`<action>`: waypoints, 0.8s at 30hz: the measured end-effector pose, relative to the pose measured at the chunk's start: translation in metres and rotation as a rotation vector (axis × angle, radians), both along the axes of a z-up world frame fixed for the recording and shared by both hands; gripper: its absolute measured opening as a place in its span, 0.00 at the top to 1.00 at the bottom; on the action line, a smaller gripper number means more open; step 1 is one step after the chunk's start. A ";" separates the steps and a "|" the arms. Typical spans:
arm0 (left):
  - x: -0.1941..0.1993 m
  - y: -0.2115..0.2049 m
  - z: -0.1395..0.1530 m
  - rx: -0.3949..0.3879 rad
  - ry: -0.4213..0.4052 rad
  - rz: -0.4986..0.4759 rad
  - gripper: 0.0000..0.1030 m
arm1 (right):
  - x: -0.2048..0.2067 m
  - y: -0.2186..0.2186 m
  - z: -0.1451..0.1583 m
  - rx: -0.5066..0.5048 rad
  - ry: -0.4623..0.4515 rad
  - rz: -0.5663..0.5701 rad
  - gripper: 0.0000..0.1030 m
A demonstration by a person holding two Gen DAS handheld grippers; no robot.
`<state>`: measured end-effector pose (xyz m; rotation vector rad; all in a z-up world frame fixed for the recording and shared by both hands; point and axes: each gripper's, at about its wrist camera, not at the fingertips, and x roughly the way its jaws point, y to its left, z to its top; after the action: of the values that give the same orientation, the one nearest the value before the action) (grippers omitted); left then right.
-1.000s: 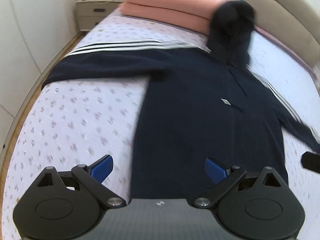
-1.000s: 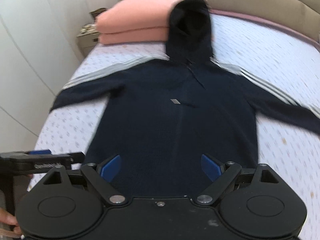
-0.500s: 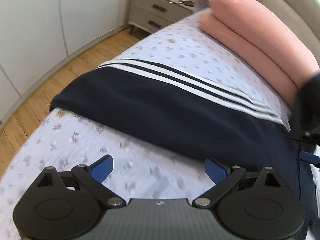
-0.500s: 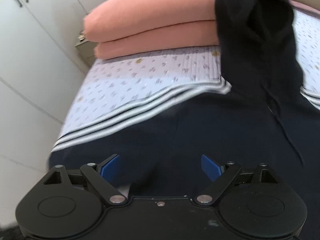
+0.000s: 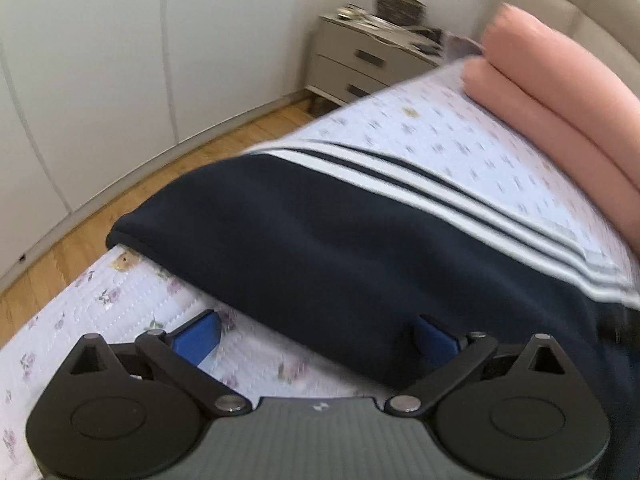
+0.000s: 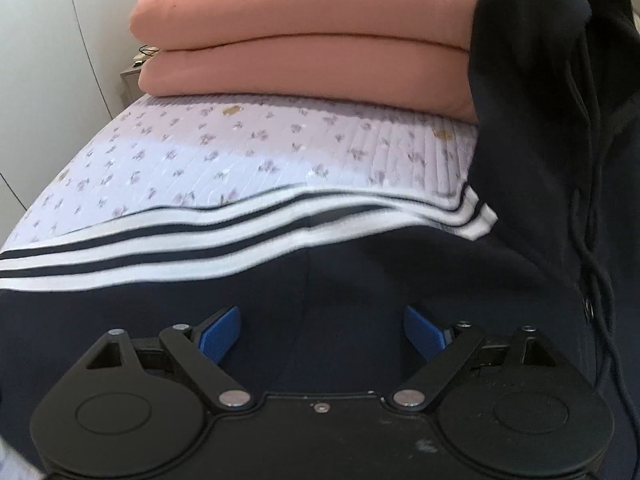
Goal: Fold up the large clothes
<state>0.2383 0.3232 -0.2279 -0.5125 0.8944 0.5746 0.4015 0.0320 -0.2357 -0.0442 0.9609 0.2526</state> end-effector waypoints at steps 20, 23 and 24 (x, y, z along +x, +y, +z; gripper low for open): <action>-0.001 0.057 0.000 0.024 -0.243 0.269 0.88 | -0.125 -0.008 -0.005 0.059 -0.158 0.006 0.00; -0.007 0.049 0.020 0.092 -0.314 0.269 0.90 | -0.137 -0.007 -0.009 0.025 -0.183 0.042 0.00; -0.008 0.043 0.029 0.117 -0.346 0.259 0.91 | -0.142 -0.007 -0.009 0.012 -0.208 0.058 0.00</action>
<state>0.2303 0.3665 -0.1984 -0.6039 0.4650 0.7423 0.2596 0.0253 -0.2444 -0.0855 0.7522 0.3012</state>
